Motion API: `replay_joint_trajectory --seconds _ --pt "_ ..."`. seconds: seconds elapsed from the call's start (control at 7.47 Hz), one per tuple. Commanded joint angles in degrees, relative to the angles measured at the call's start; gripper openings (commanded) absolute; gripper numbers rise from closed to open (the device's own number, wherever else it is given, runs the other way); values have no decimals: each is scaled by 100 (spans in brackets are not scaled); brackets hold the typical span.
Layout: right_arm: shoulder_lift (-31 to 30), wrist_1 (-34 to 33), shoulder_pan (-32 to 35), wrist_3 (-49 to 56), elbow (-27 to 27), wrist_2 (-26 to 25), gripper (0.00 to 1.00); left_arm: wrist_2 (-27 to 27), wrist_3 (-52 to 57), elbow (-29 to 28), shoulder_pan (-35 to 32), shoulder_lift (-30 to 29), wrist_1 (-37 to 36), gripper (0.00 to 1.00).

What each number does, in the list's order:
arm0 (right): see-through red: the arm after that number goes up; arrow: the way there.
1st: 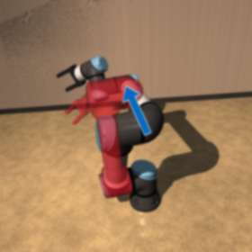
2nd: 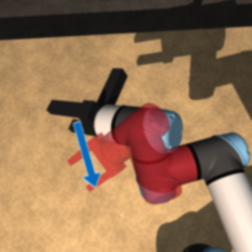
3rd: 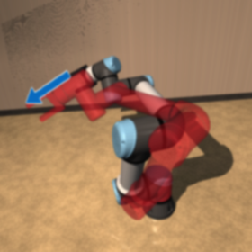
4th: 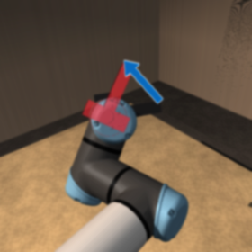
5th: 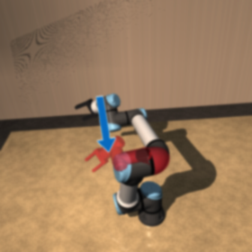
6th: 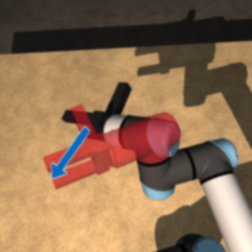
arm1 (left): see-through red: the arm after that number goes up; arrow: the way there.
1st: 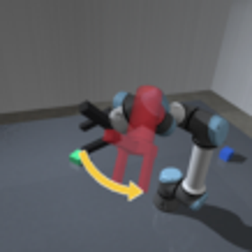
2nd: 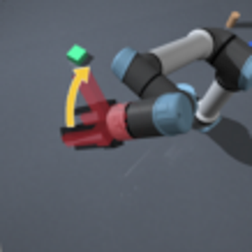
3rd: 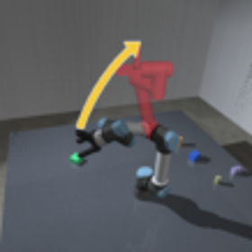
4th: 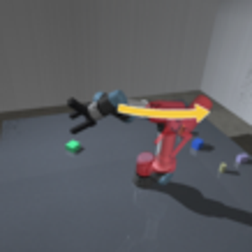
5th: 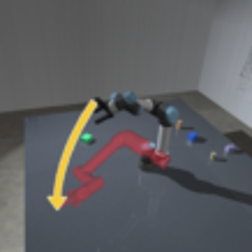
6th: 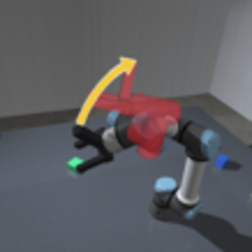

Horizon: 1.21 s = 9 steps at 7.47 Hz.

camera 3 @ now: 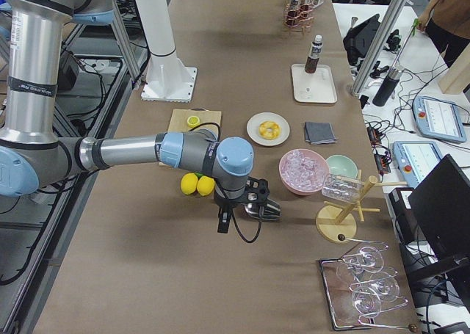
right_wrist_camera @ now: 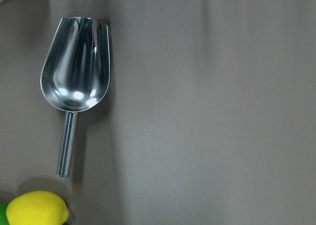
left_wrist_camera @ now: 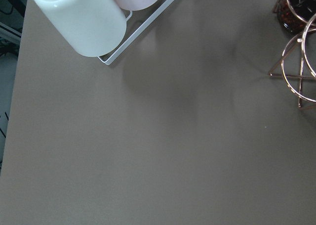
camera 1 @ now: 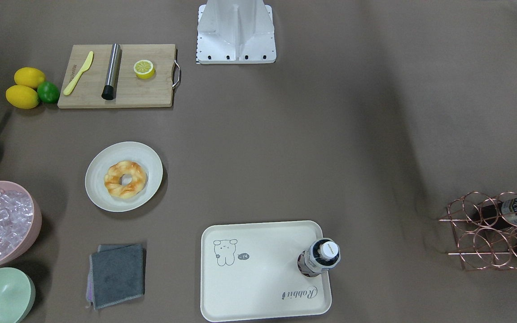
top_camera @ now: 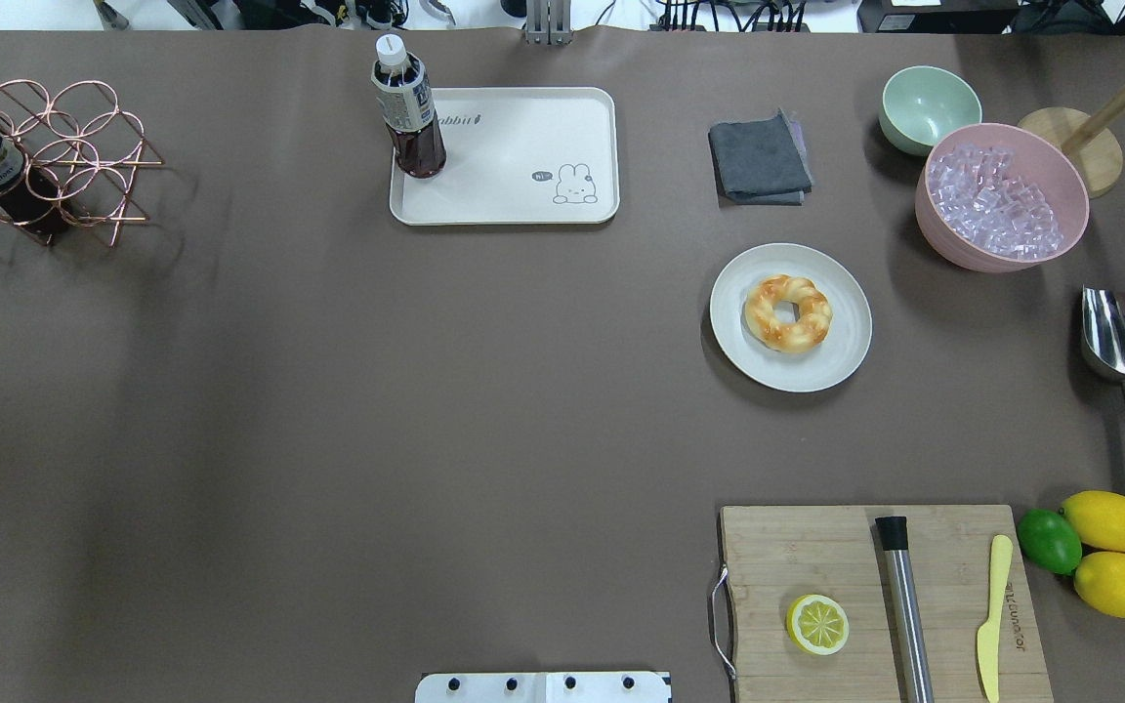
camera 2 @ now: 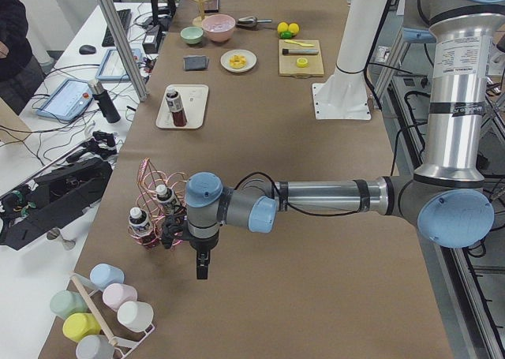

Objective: Place donut on tray

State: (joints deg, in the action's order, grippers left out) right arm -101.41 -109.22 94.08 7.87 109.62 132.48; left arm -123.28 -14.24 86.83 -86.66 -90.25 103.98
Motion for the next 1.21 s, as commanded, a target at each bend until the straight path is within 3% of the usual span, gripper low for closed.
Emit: replay_joint_trajectory --seconds 0.0,1.07 --pt "16 -3 57 4 42 -12 100 -735 -52 27 -52 -19 8 99" --pt "34 -2 -66 4 16 -56 100 -750 334 220 0 16 70 99"
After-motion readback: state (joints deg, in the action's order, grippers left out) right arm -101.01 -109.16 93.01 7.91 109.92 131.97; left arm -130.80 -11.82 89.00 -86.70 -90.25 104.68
